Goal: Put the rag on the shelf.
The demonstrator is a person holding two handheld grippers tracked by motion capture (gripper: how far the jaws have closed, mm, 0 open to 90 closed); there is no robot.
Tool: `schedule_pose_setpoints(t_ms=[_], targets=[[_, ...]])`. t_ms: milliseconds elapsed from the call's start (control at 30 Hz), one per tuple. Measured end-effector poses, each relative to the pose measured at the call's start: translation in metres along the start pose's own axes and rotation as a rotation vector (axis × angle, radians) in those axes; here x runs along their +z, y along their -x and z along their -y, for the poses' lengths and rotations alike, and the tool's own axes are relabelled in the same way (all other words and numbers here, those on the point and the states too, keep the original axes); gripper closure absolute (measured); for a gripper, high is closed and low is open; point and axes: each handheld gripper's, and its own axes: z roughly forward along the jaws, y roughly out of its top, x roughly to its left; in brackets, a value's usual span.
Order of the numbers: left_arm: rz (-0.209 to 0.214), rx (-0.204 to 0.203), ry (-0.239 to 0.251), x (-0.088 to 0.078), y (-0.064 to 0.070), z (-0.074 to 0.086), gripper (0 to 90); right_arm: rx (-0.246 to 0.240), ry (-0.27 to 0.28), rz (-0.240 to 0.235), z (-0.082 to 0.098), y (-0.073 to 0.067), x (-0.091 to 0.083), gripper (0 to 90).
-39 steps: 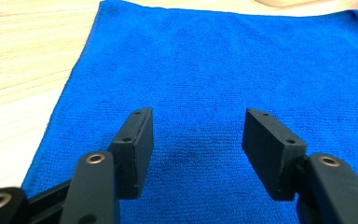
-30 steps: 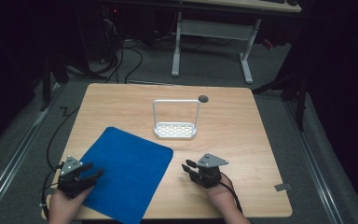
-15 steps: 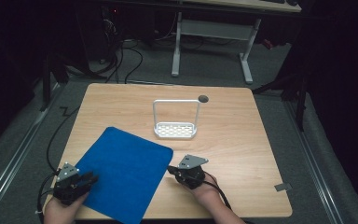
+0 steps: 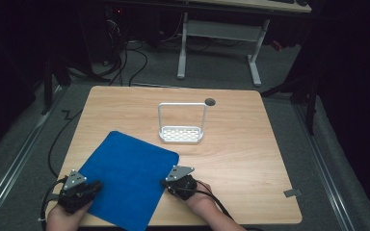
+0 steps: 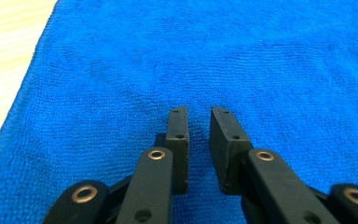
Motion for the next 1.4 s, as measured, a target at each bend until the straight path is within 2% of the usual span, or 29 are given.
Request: schedule_pose_setpoints(t_ms=[233, 500, 667, 767, 800, 967, 1033, 1167, 1233, 1300, 1333, 1367, 1400], targets=[[0.007, 0.036, -0.015, 0.000, 0.008, -0.001, 78.1, -0.002, -0.009, 0.015, 0.003, 0.003, -0.005, 90.0], [0.048, 0.103, -0.057, 0.004, 0.030, -0.008, 78.1, 0.039, -0.012, 0.043, 0.015, 0.014, -0.019, 90.0], [0.098, 0.153, -0.084, 0.013, 0.046, -0.017, 77.8, 0.070, -0.013, 0.082, 0.025, 0.022, -0.030, 90.0], [0.132, 0.197, -0.099, 0.019, 0.059, -0.023, 77.8, 0.086, -0.013, 0.111, 0.032, 0.027, -0.038, 90.0], [0.140, 0.207, -0.103, 0.021, 0.061, -0.025, 77.8, 0.103, -0.017, 0.124, 0.035, 0.029, -0.042, 90.0], [0.217, 0.279, -0.123, 0.032, 0.082, -0.035, 78.0, 0.150, -0.015, 0.175, 0.050, 0.039, -0.058, 90.0], [0.239, 0.296, -0.129, 0.035, 0.087, -0.038, 78.0, 0.179, -0.016, 0.195, 0.057, 0.044, -0.066, 90.0], [0.290, 0.314, -0.143, 0.039, 0.095, -0.042, 77.2, 0.205, -0.020, 0.241, 0.066, 0.050, -0.076, 90.0], [0.286, 0.321, -0.128, 0.039, 0.096, -0.044, 74.6, 0.208, -0.016, 0.245, 0.067, 0.051, -0.078, 89.8], [0.269, 0.297, -0.089, 0.036, 0.092, -0.047, 70.9, 0.208, -0.021, 0.251, 0.066, 0.049, -0.079, 87.8], [0.249, 0.275, -0.061, 0.034, 0.087, -0.048, 70.1, 0.208, -0.015, 0.247, 0.065, 0.048, -0.080, 87.6], [0.202, 0.244, -0.022, 0.031, 0.077, -0.049, 69.7, 0.212, -0.007, 0.235, 0.064, 0.047, -0.081, 87.3], [0.174, 0.228, -0.010, 0.031, 0.071, -0.048, 69.6, 0.215, 0.013, 0.214, 0.062, 0.044, -0.082, 87.0]])
